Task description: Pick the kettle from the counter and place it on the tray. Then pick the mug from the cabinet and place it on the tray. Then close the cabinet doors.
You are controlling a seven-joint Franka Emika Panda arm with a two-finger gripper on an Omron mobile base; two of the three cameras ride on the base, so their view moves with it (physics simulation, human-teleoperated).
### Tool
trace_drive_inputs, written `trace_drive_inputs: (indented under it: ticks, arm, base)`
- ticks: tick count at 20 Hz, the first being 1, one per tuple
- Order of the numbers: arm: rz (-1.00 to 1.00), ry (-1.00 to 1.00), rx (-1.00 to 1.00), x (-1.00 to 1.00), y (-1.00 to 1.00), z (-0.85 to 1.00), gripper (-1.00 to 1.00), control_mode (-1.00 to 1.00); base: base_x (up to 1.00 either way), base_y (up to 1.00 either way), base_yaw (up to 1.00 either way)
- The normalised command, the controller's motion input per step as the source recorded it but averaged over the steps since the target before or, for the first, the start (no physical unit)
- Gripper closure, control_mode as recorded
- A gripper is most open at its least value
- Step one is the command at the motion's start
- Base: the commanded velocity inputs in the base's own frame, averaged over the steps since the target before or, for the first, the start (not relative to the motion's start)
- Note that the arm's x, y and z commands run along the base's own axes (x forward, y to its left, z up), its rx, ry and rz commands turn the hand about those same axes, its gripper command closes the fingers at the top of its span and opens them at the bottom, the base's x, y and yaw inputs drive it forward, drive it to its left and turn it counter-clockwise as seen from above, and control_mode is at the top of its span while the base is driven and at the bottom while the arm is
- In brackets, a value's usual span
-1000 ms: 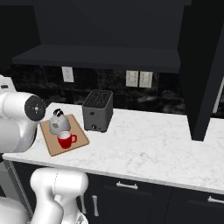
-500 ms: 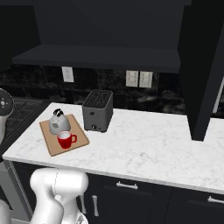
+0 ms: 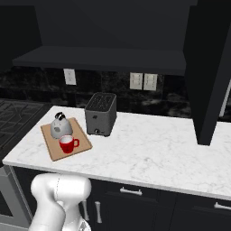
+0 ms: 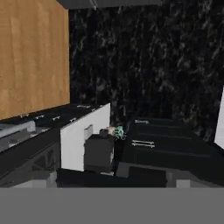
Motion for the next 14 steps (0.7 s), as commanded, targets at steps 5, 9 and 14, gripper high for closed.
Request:
trace_drive_inputs:
  ticks: [5,9,14]
  arm:
    - [0.00,-0.27,0.00,-0.50,0.30,0.22,-1.00,-1.00]
    - [0.00,-0.13,0.00,-0.35,0.41,0.25,-1.00,-1.00]
    - [-0.02,0.00,0.00,-0.14,0.43,0.20,-1.00,-1.00]
  base:
    - [0.00,0.00,0.00]
    - [0.00,0.00,0.00]
    - [0.00,0.00,0.00]
